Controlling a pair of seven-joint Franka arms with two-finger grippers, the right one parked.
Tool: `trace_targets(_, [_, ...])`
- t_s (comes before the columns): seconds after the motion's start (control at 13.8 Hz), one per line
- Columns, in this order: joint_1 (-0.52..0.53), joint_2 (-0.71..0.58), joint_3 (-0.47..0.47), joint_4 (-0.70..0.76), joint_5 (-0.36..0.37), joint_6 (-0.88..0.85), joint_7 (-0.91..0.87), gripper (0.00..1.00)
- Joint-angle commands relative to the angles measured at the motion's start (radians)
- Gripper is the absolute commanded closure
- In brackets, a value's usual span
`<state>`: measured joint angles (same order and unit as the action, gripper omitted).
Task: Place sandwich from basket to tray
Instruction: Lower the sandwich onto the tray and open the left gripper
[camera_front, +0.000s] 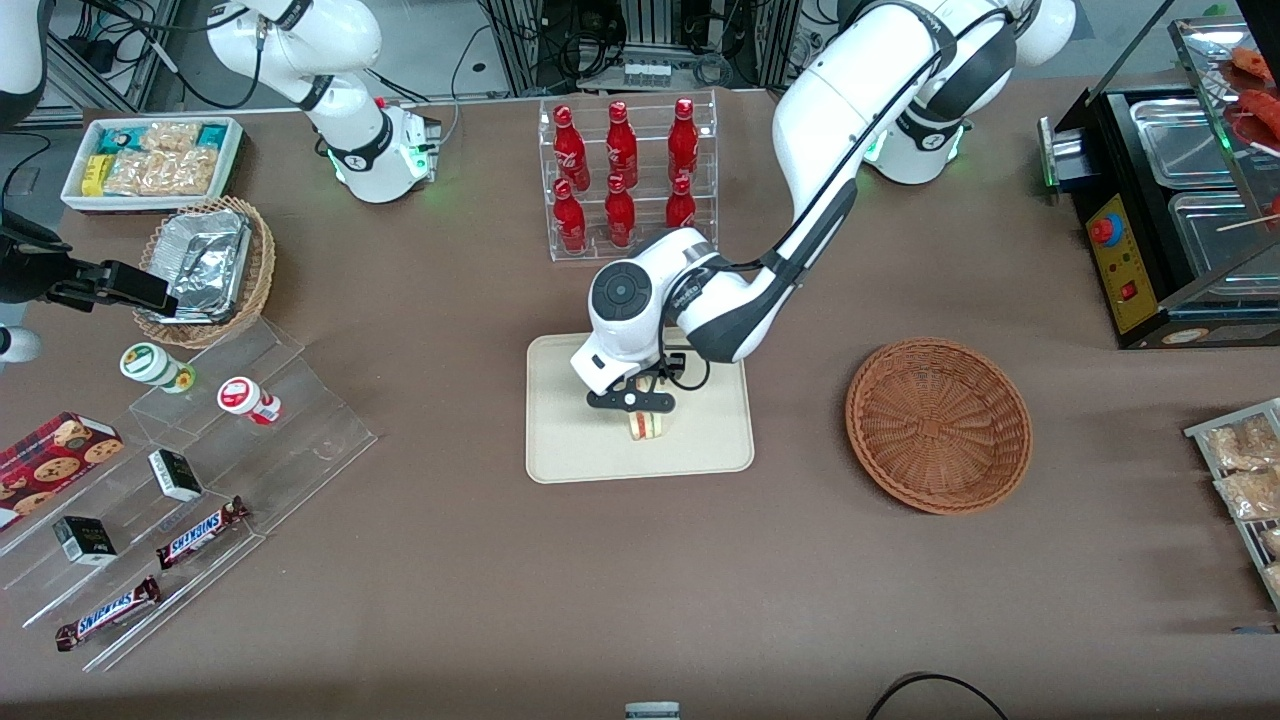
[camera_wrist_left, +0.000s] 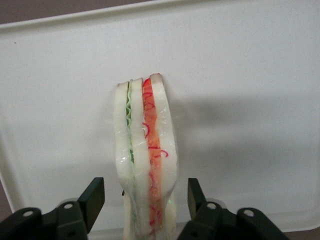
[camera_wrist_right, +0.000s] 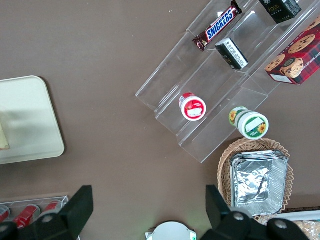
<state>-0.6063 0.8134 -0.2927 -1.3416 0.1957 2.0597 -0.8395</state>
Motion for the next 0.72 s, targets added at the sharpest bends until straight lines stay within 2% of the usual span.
trace_targets(0.0, [-0.004, -0.08, 0.012, 0.009, 0.011, -0.065, -0.026, 0.0])
trace_targets(0.22, [0.046, -0.181, 0.01, 0.006, 0.002, -0.116, -0.044, 0.0])
trace_targets(0.65, [0.146, -0.385, 0.014, -0.008, 0.004, -0.332, -0.047, 0.0])
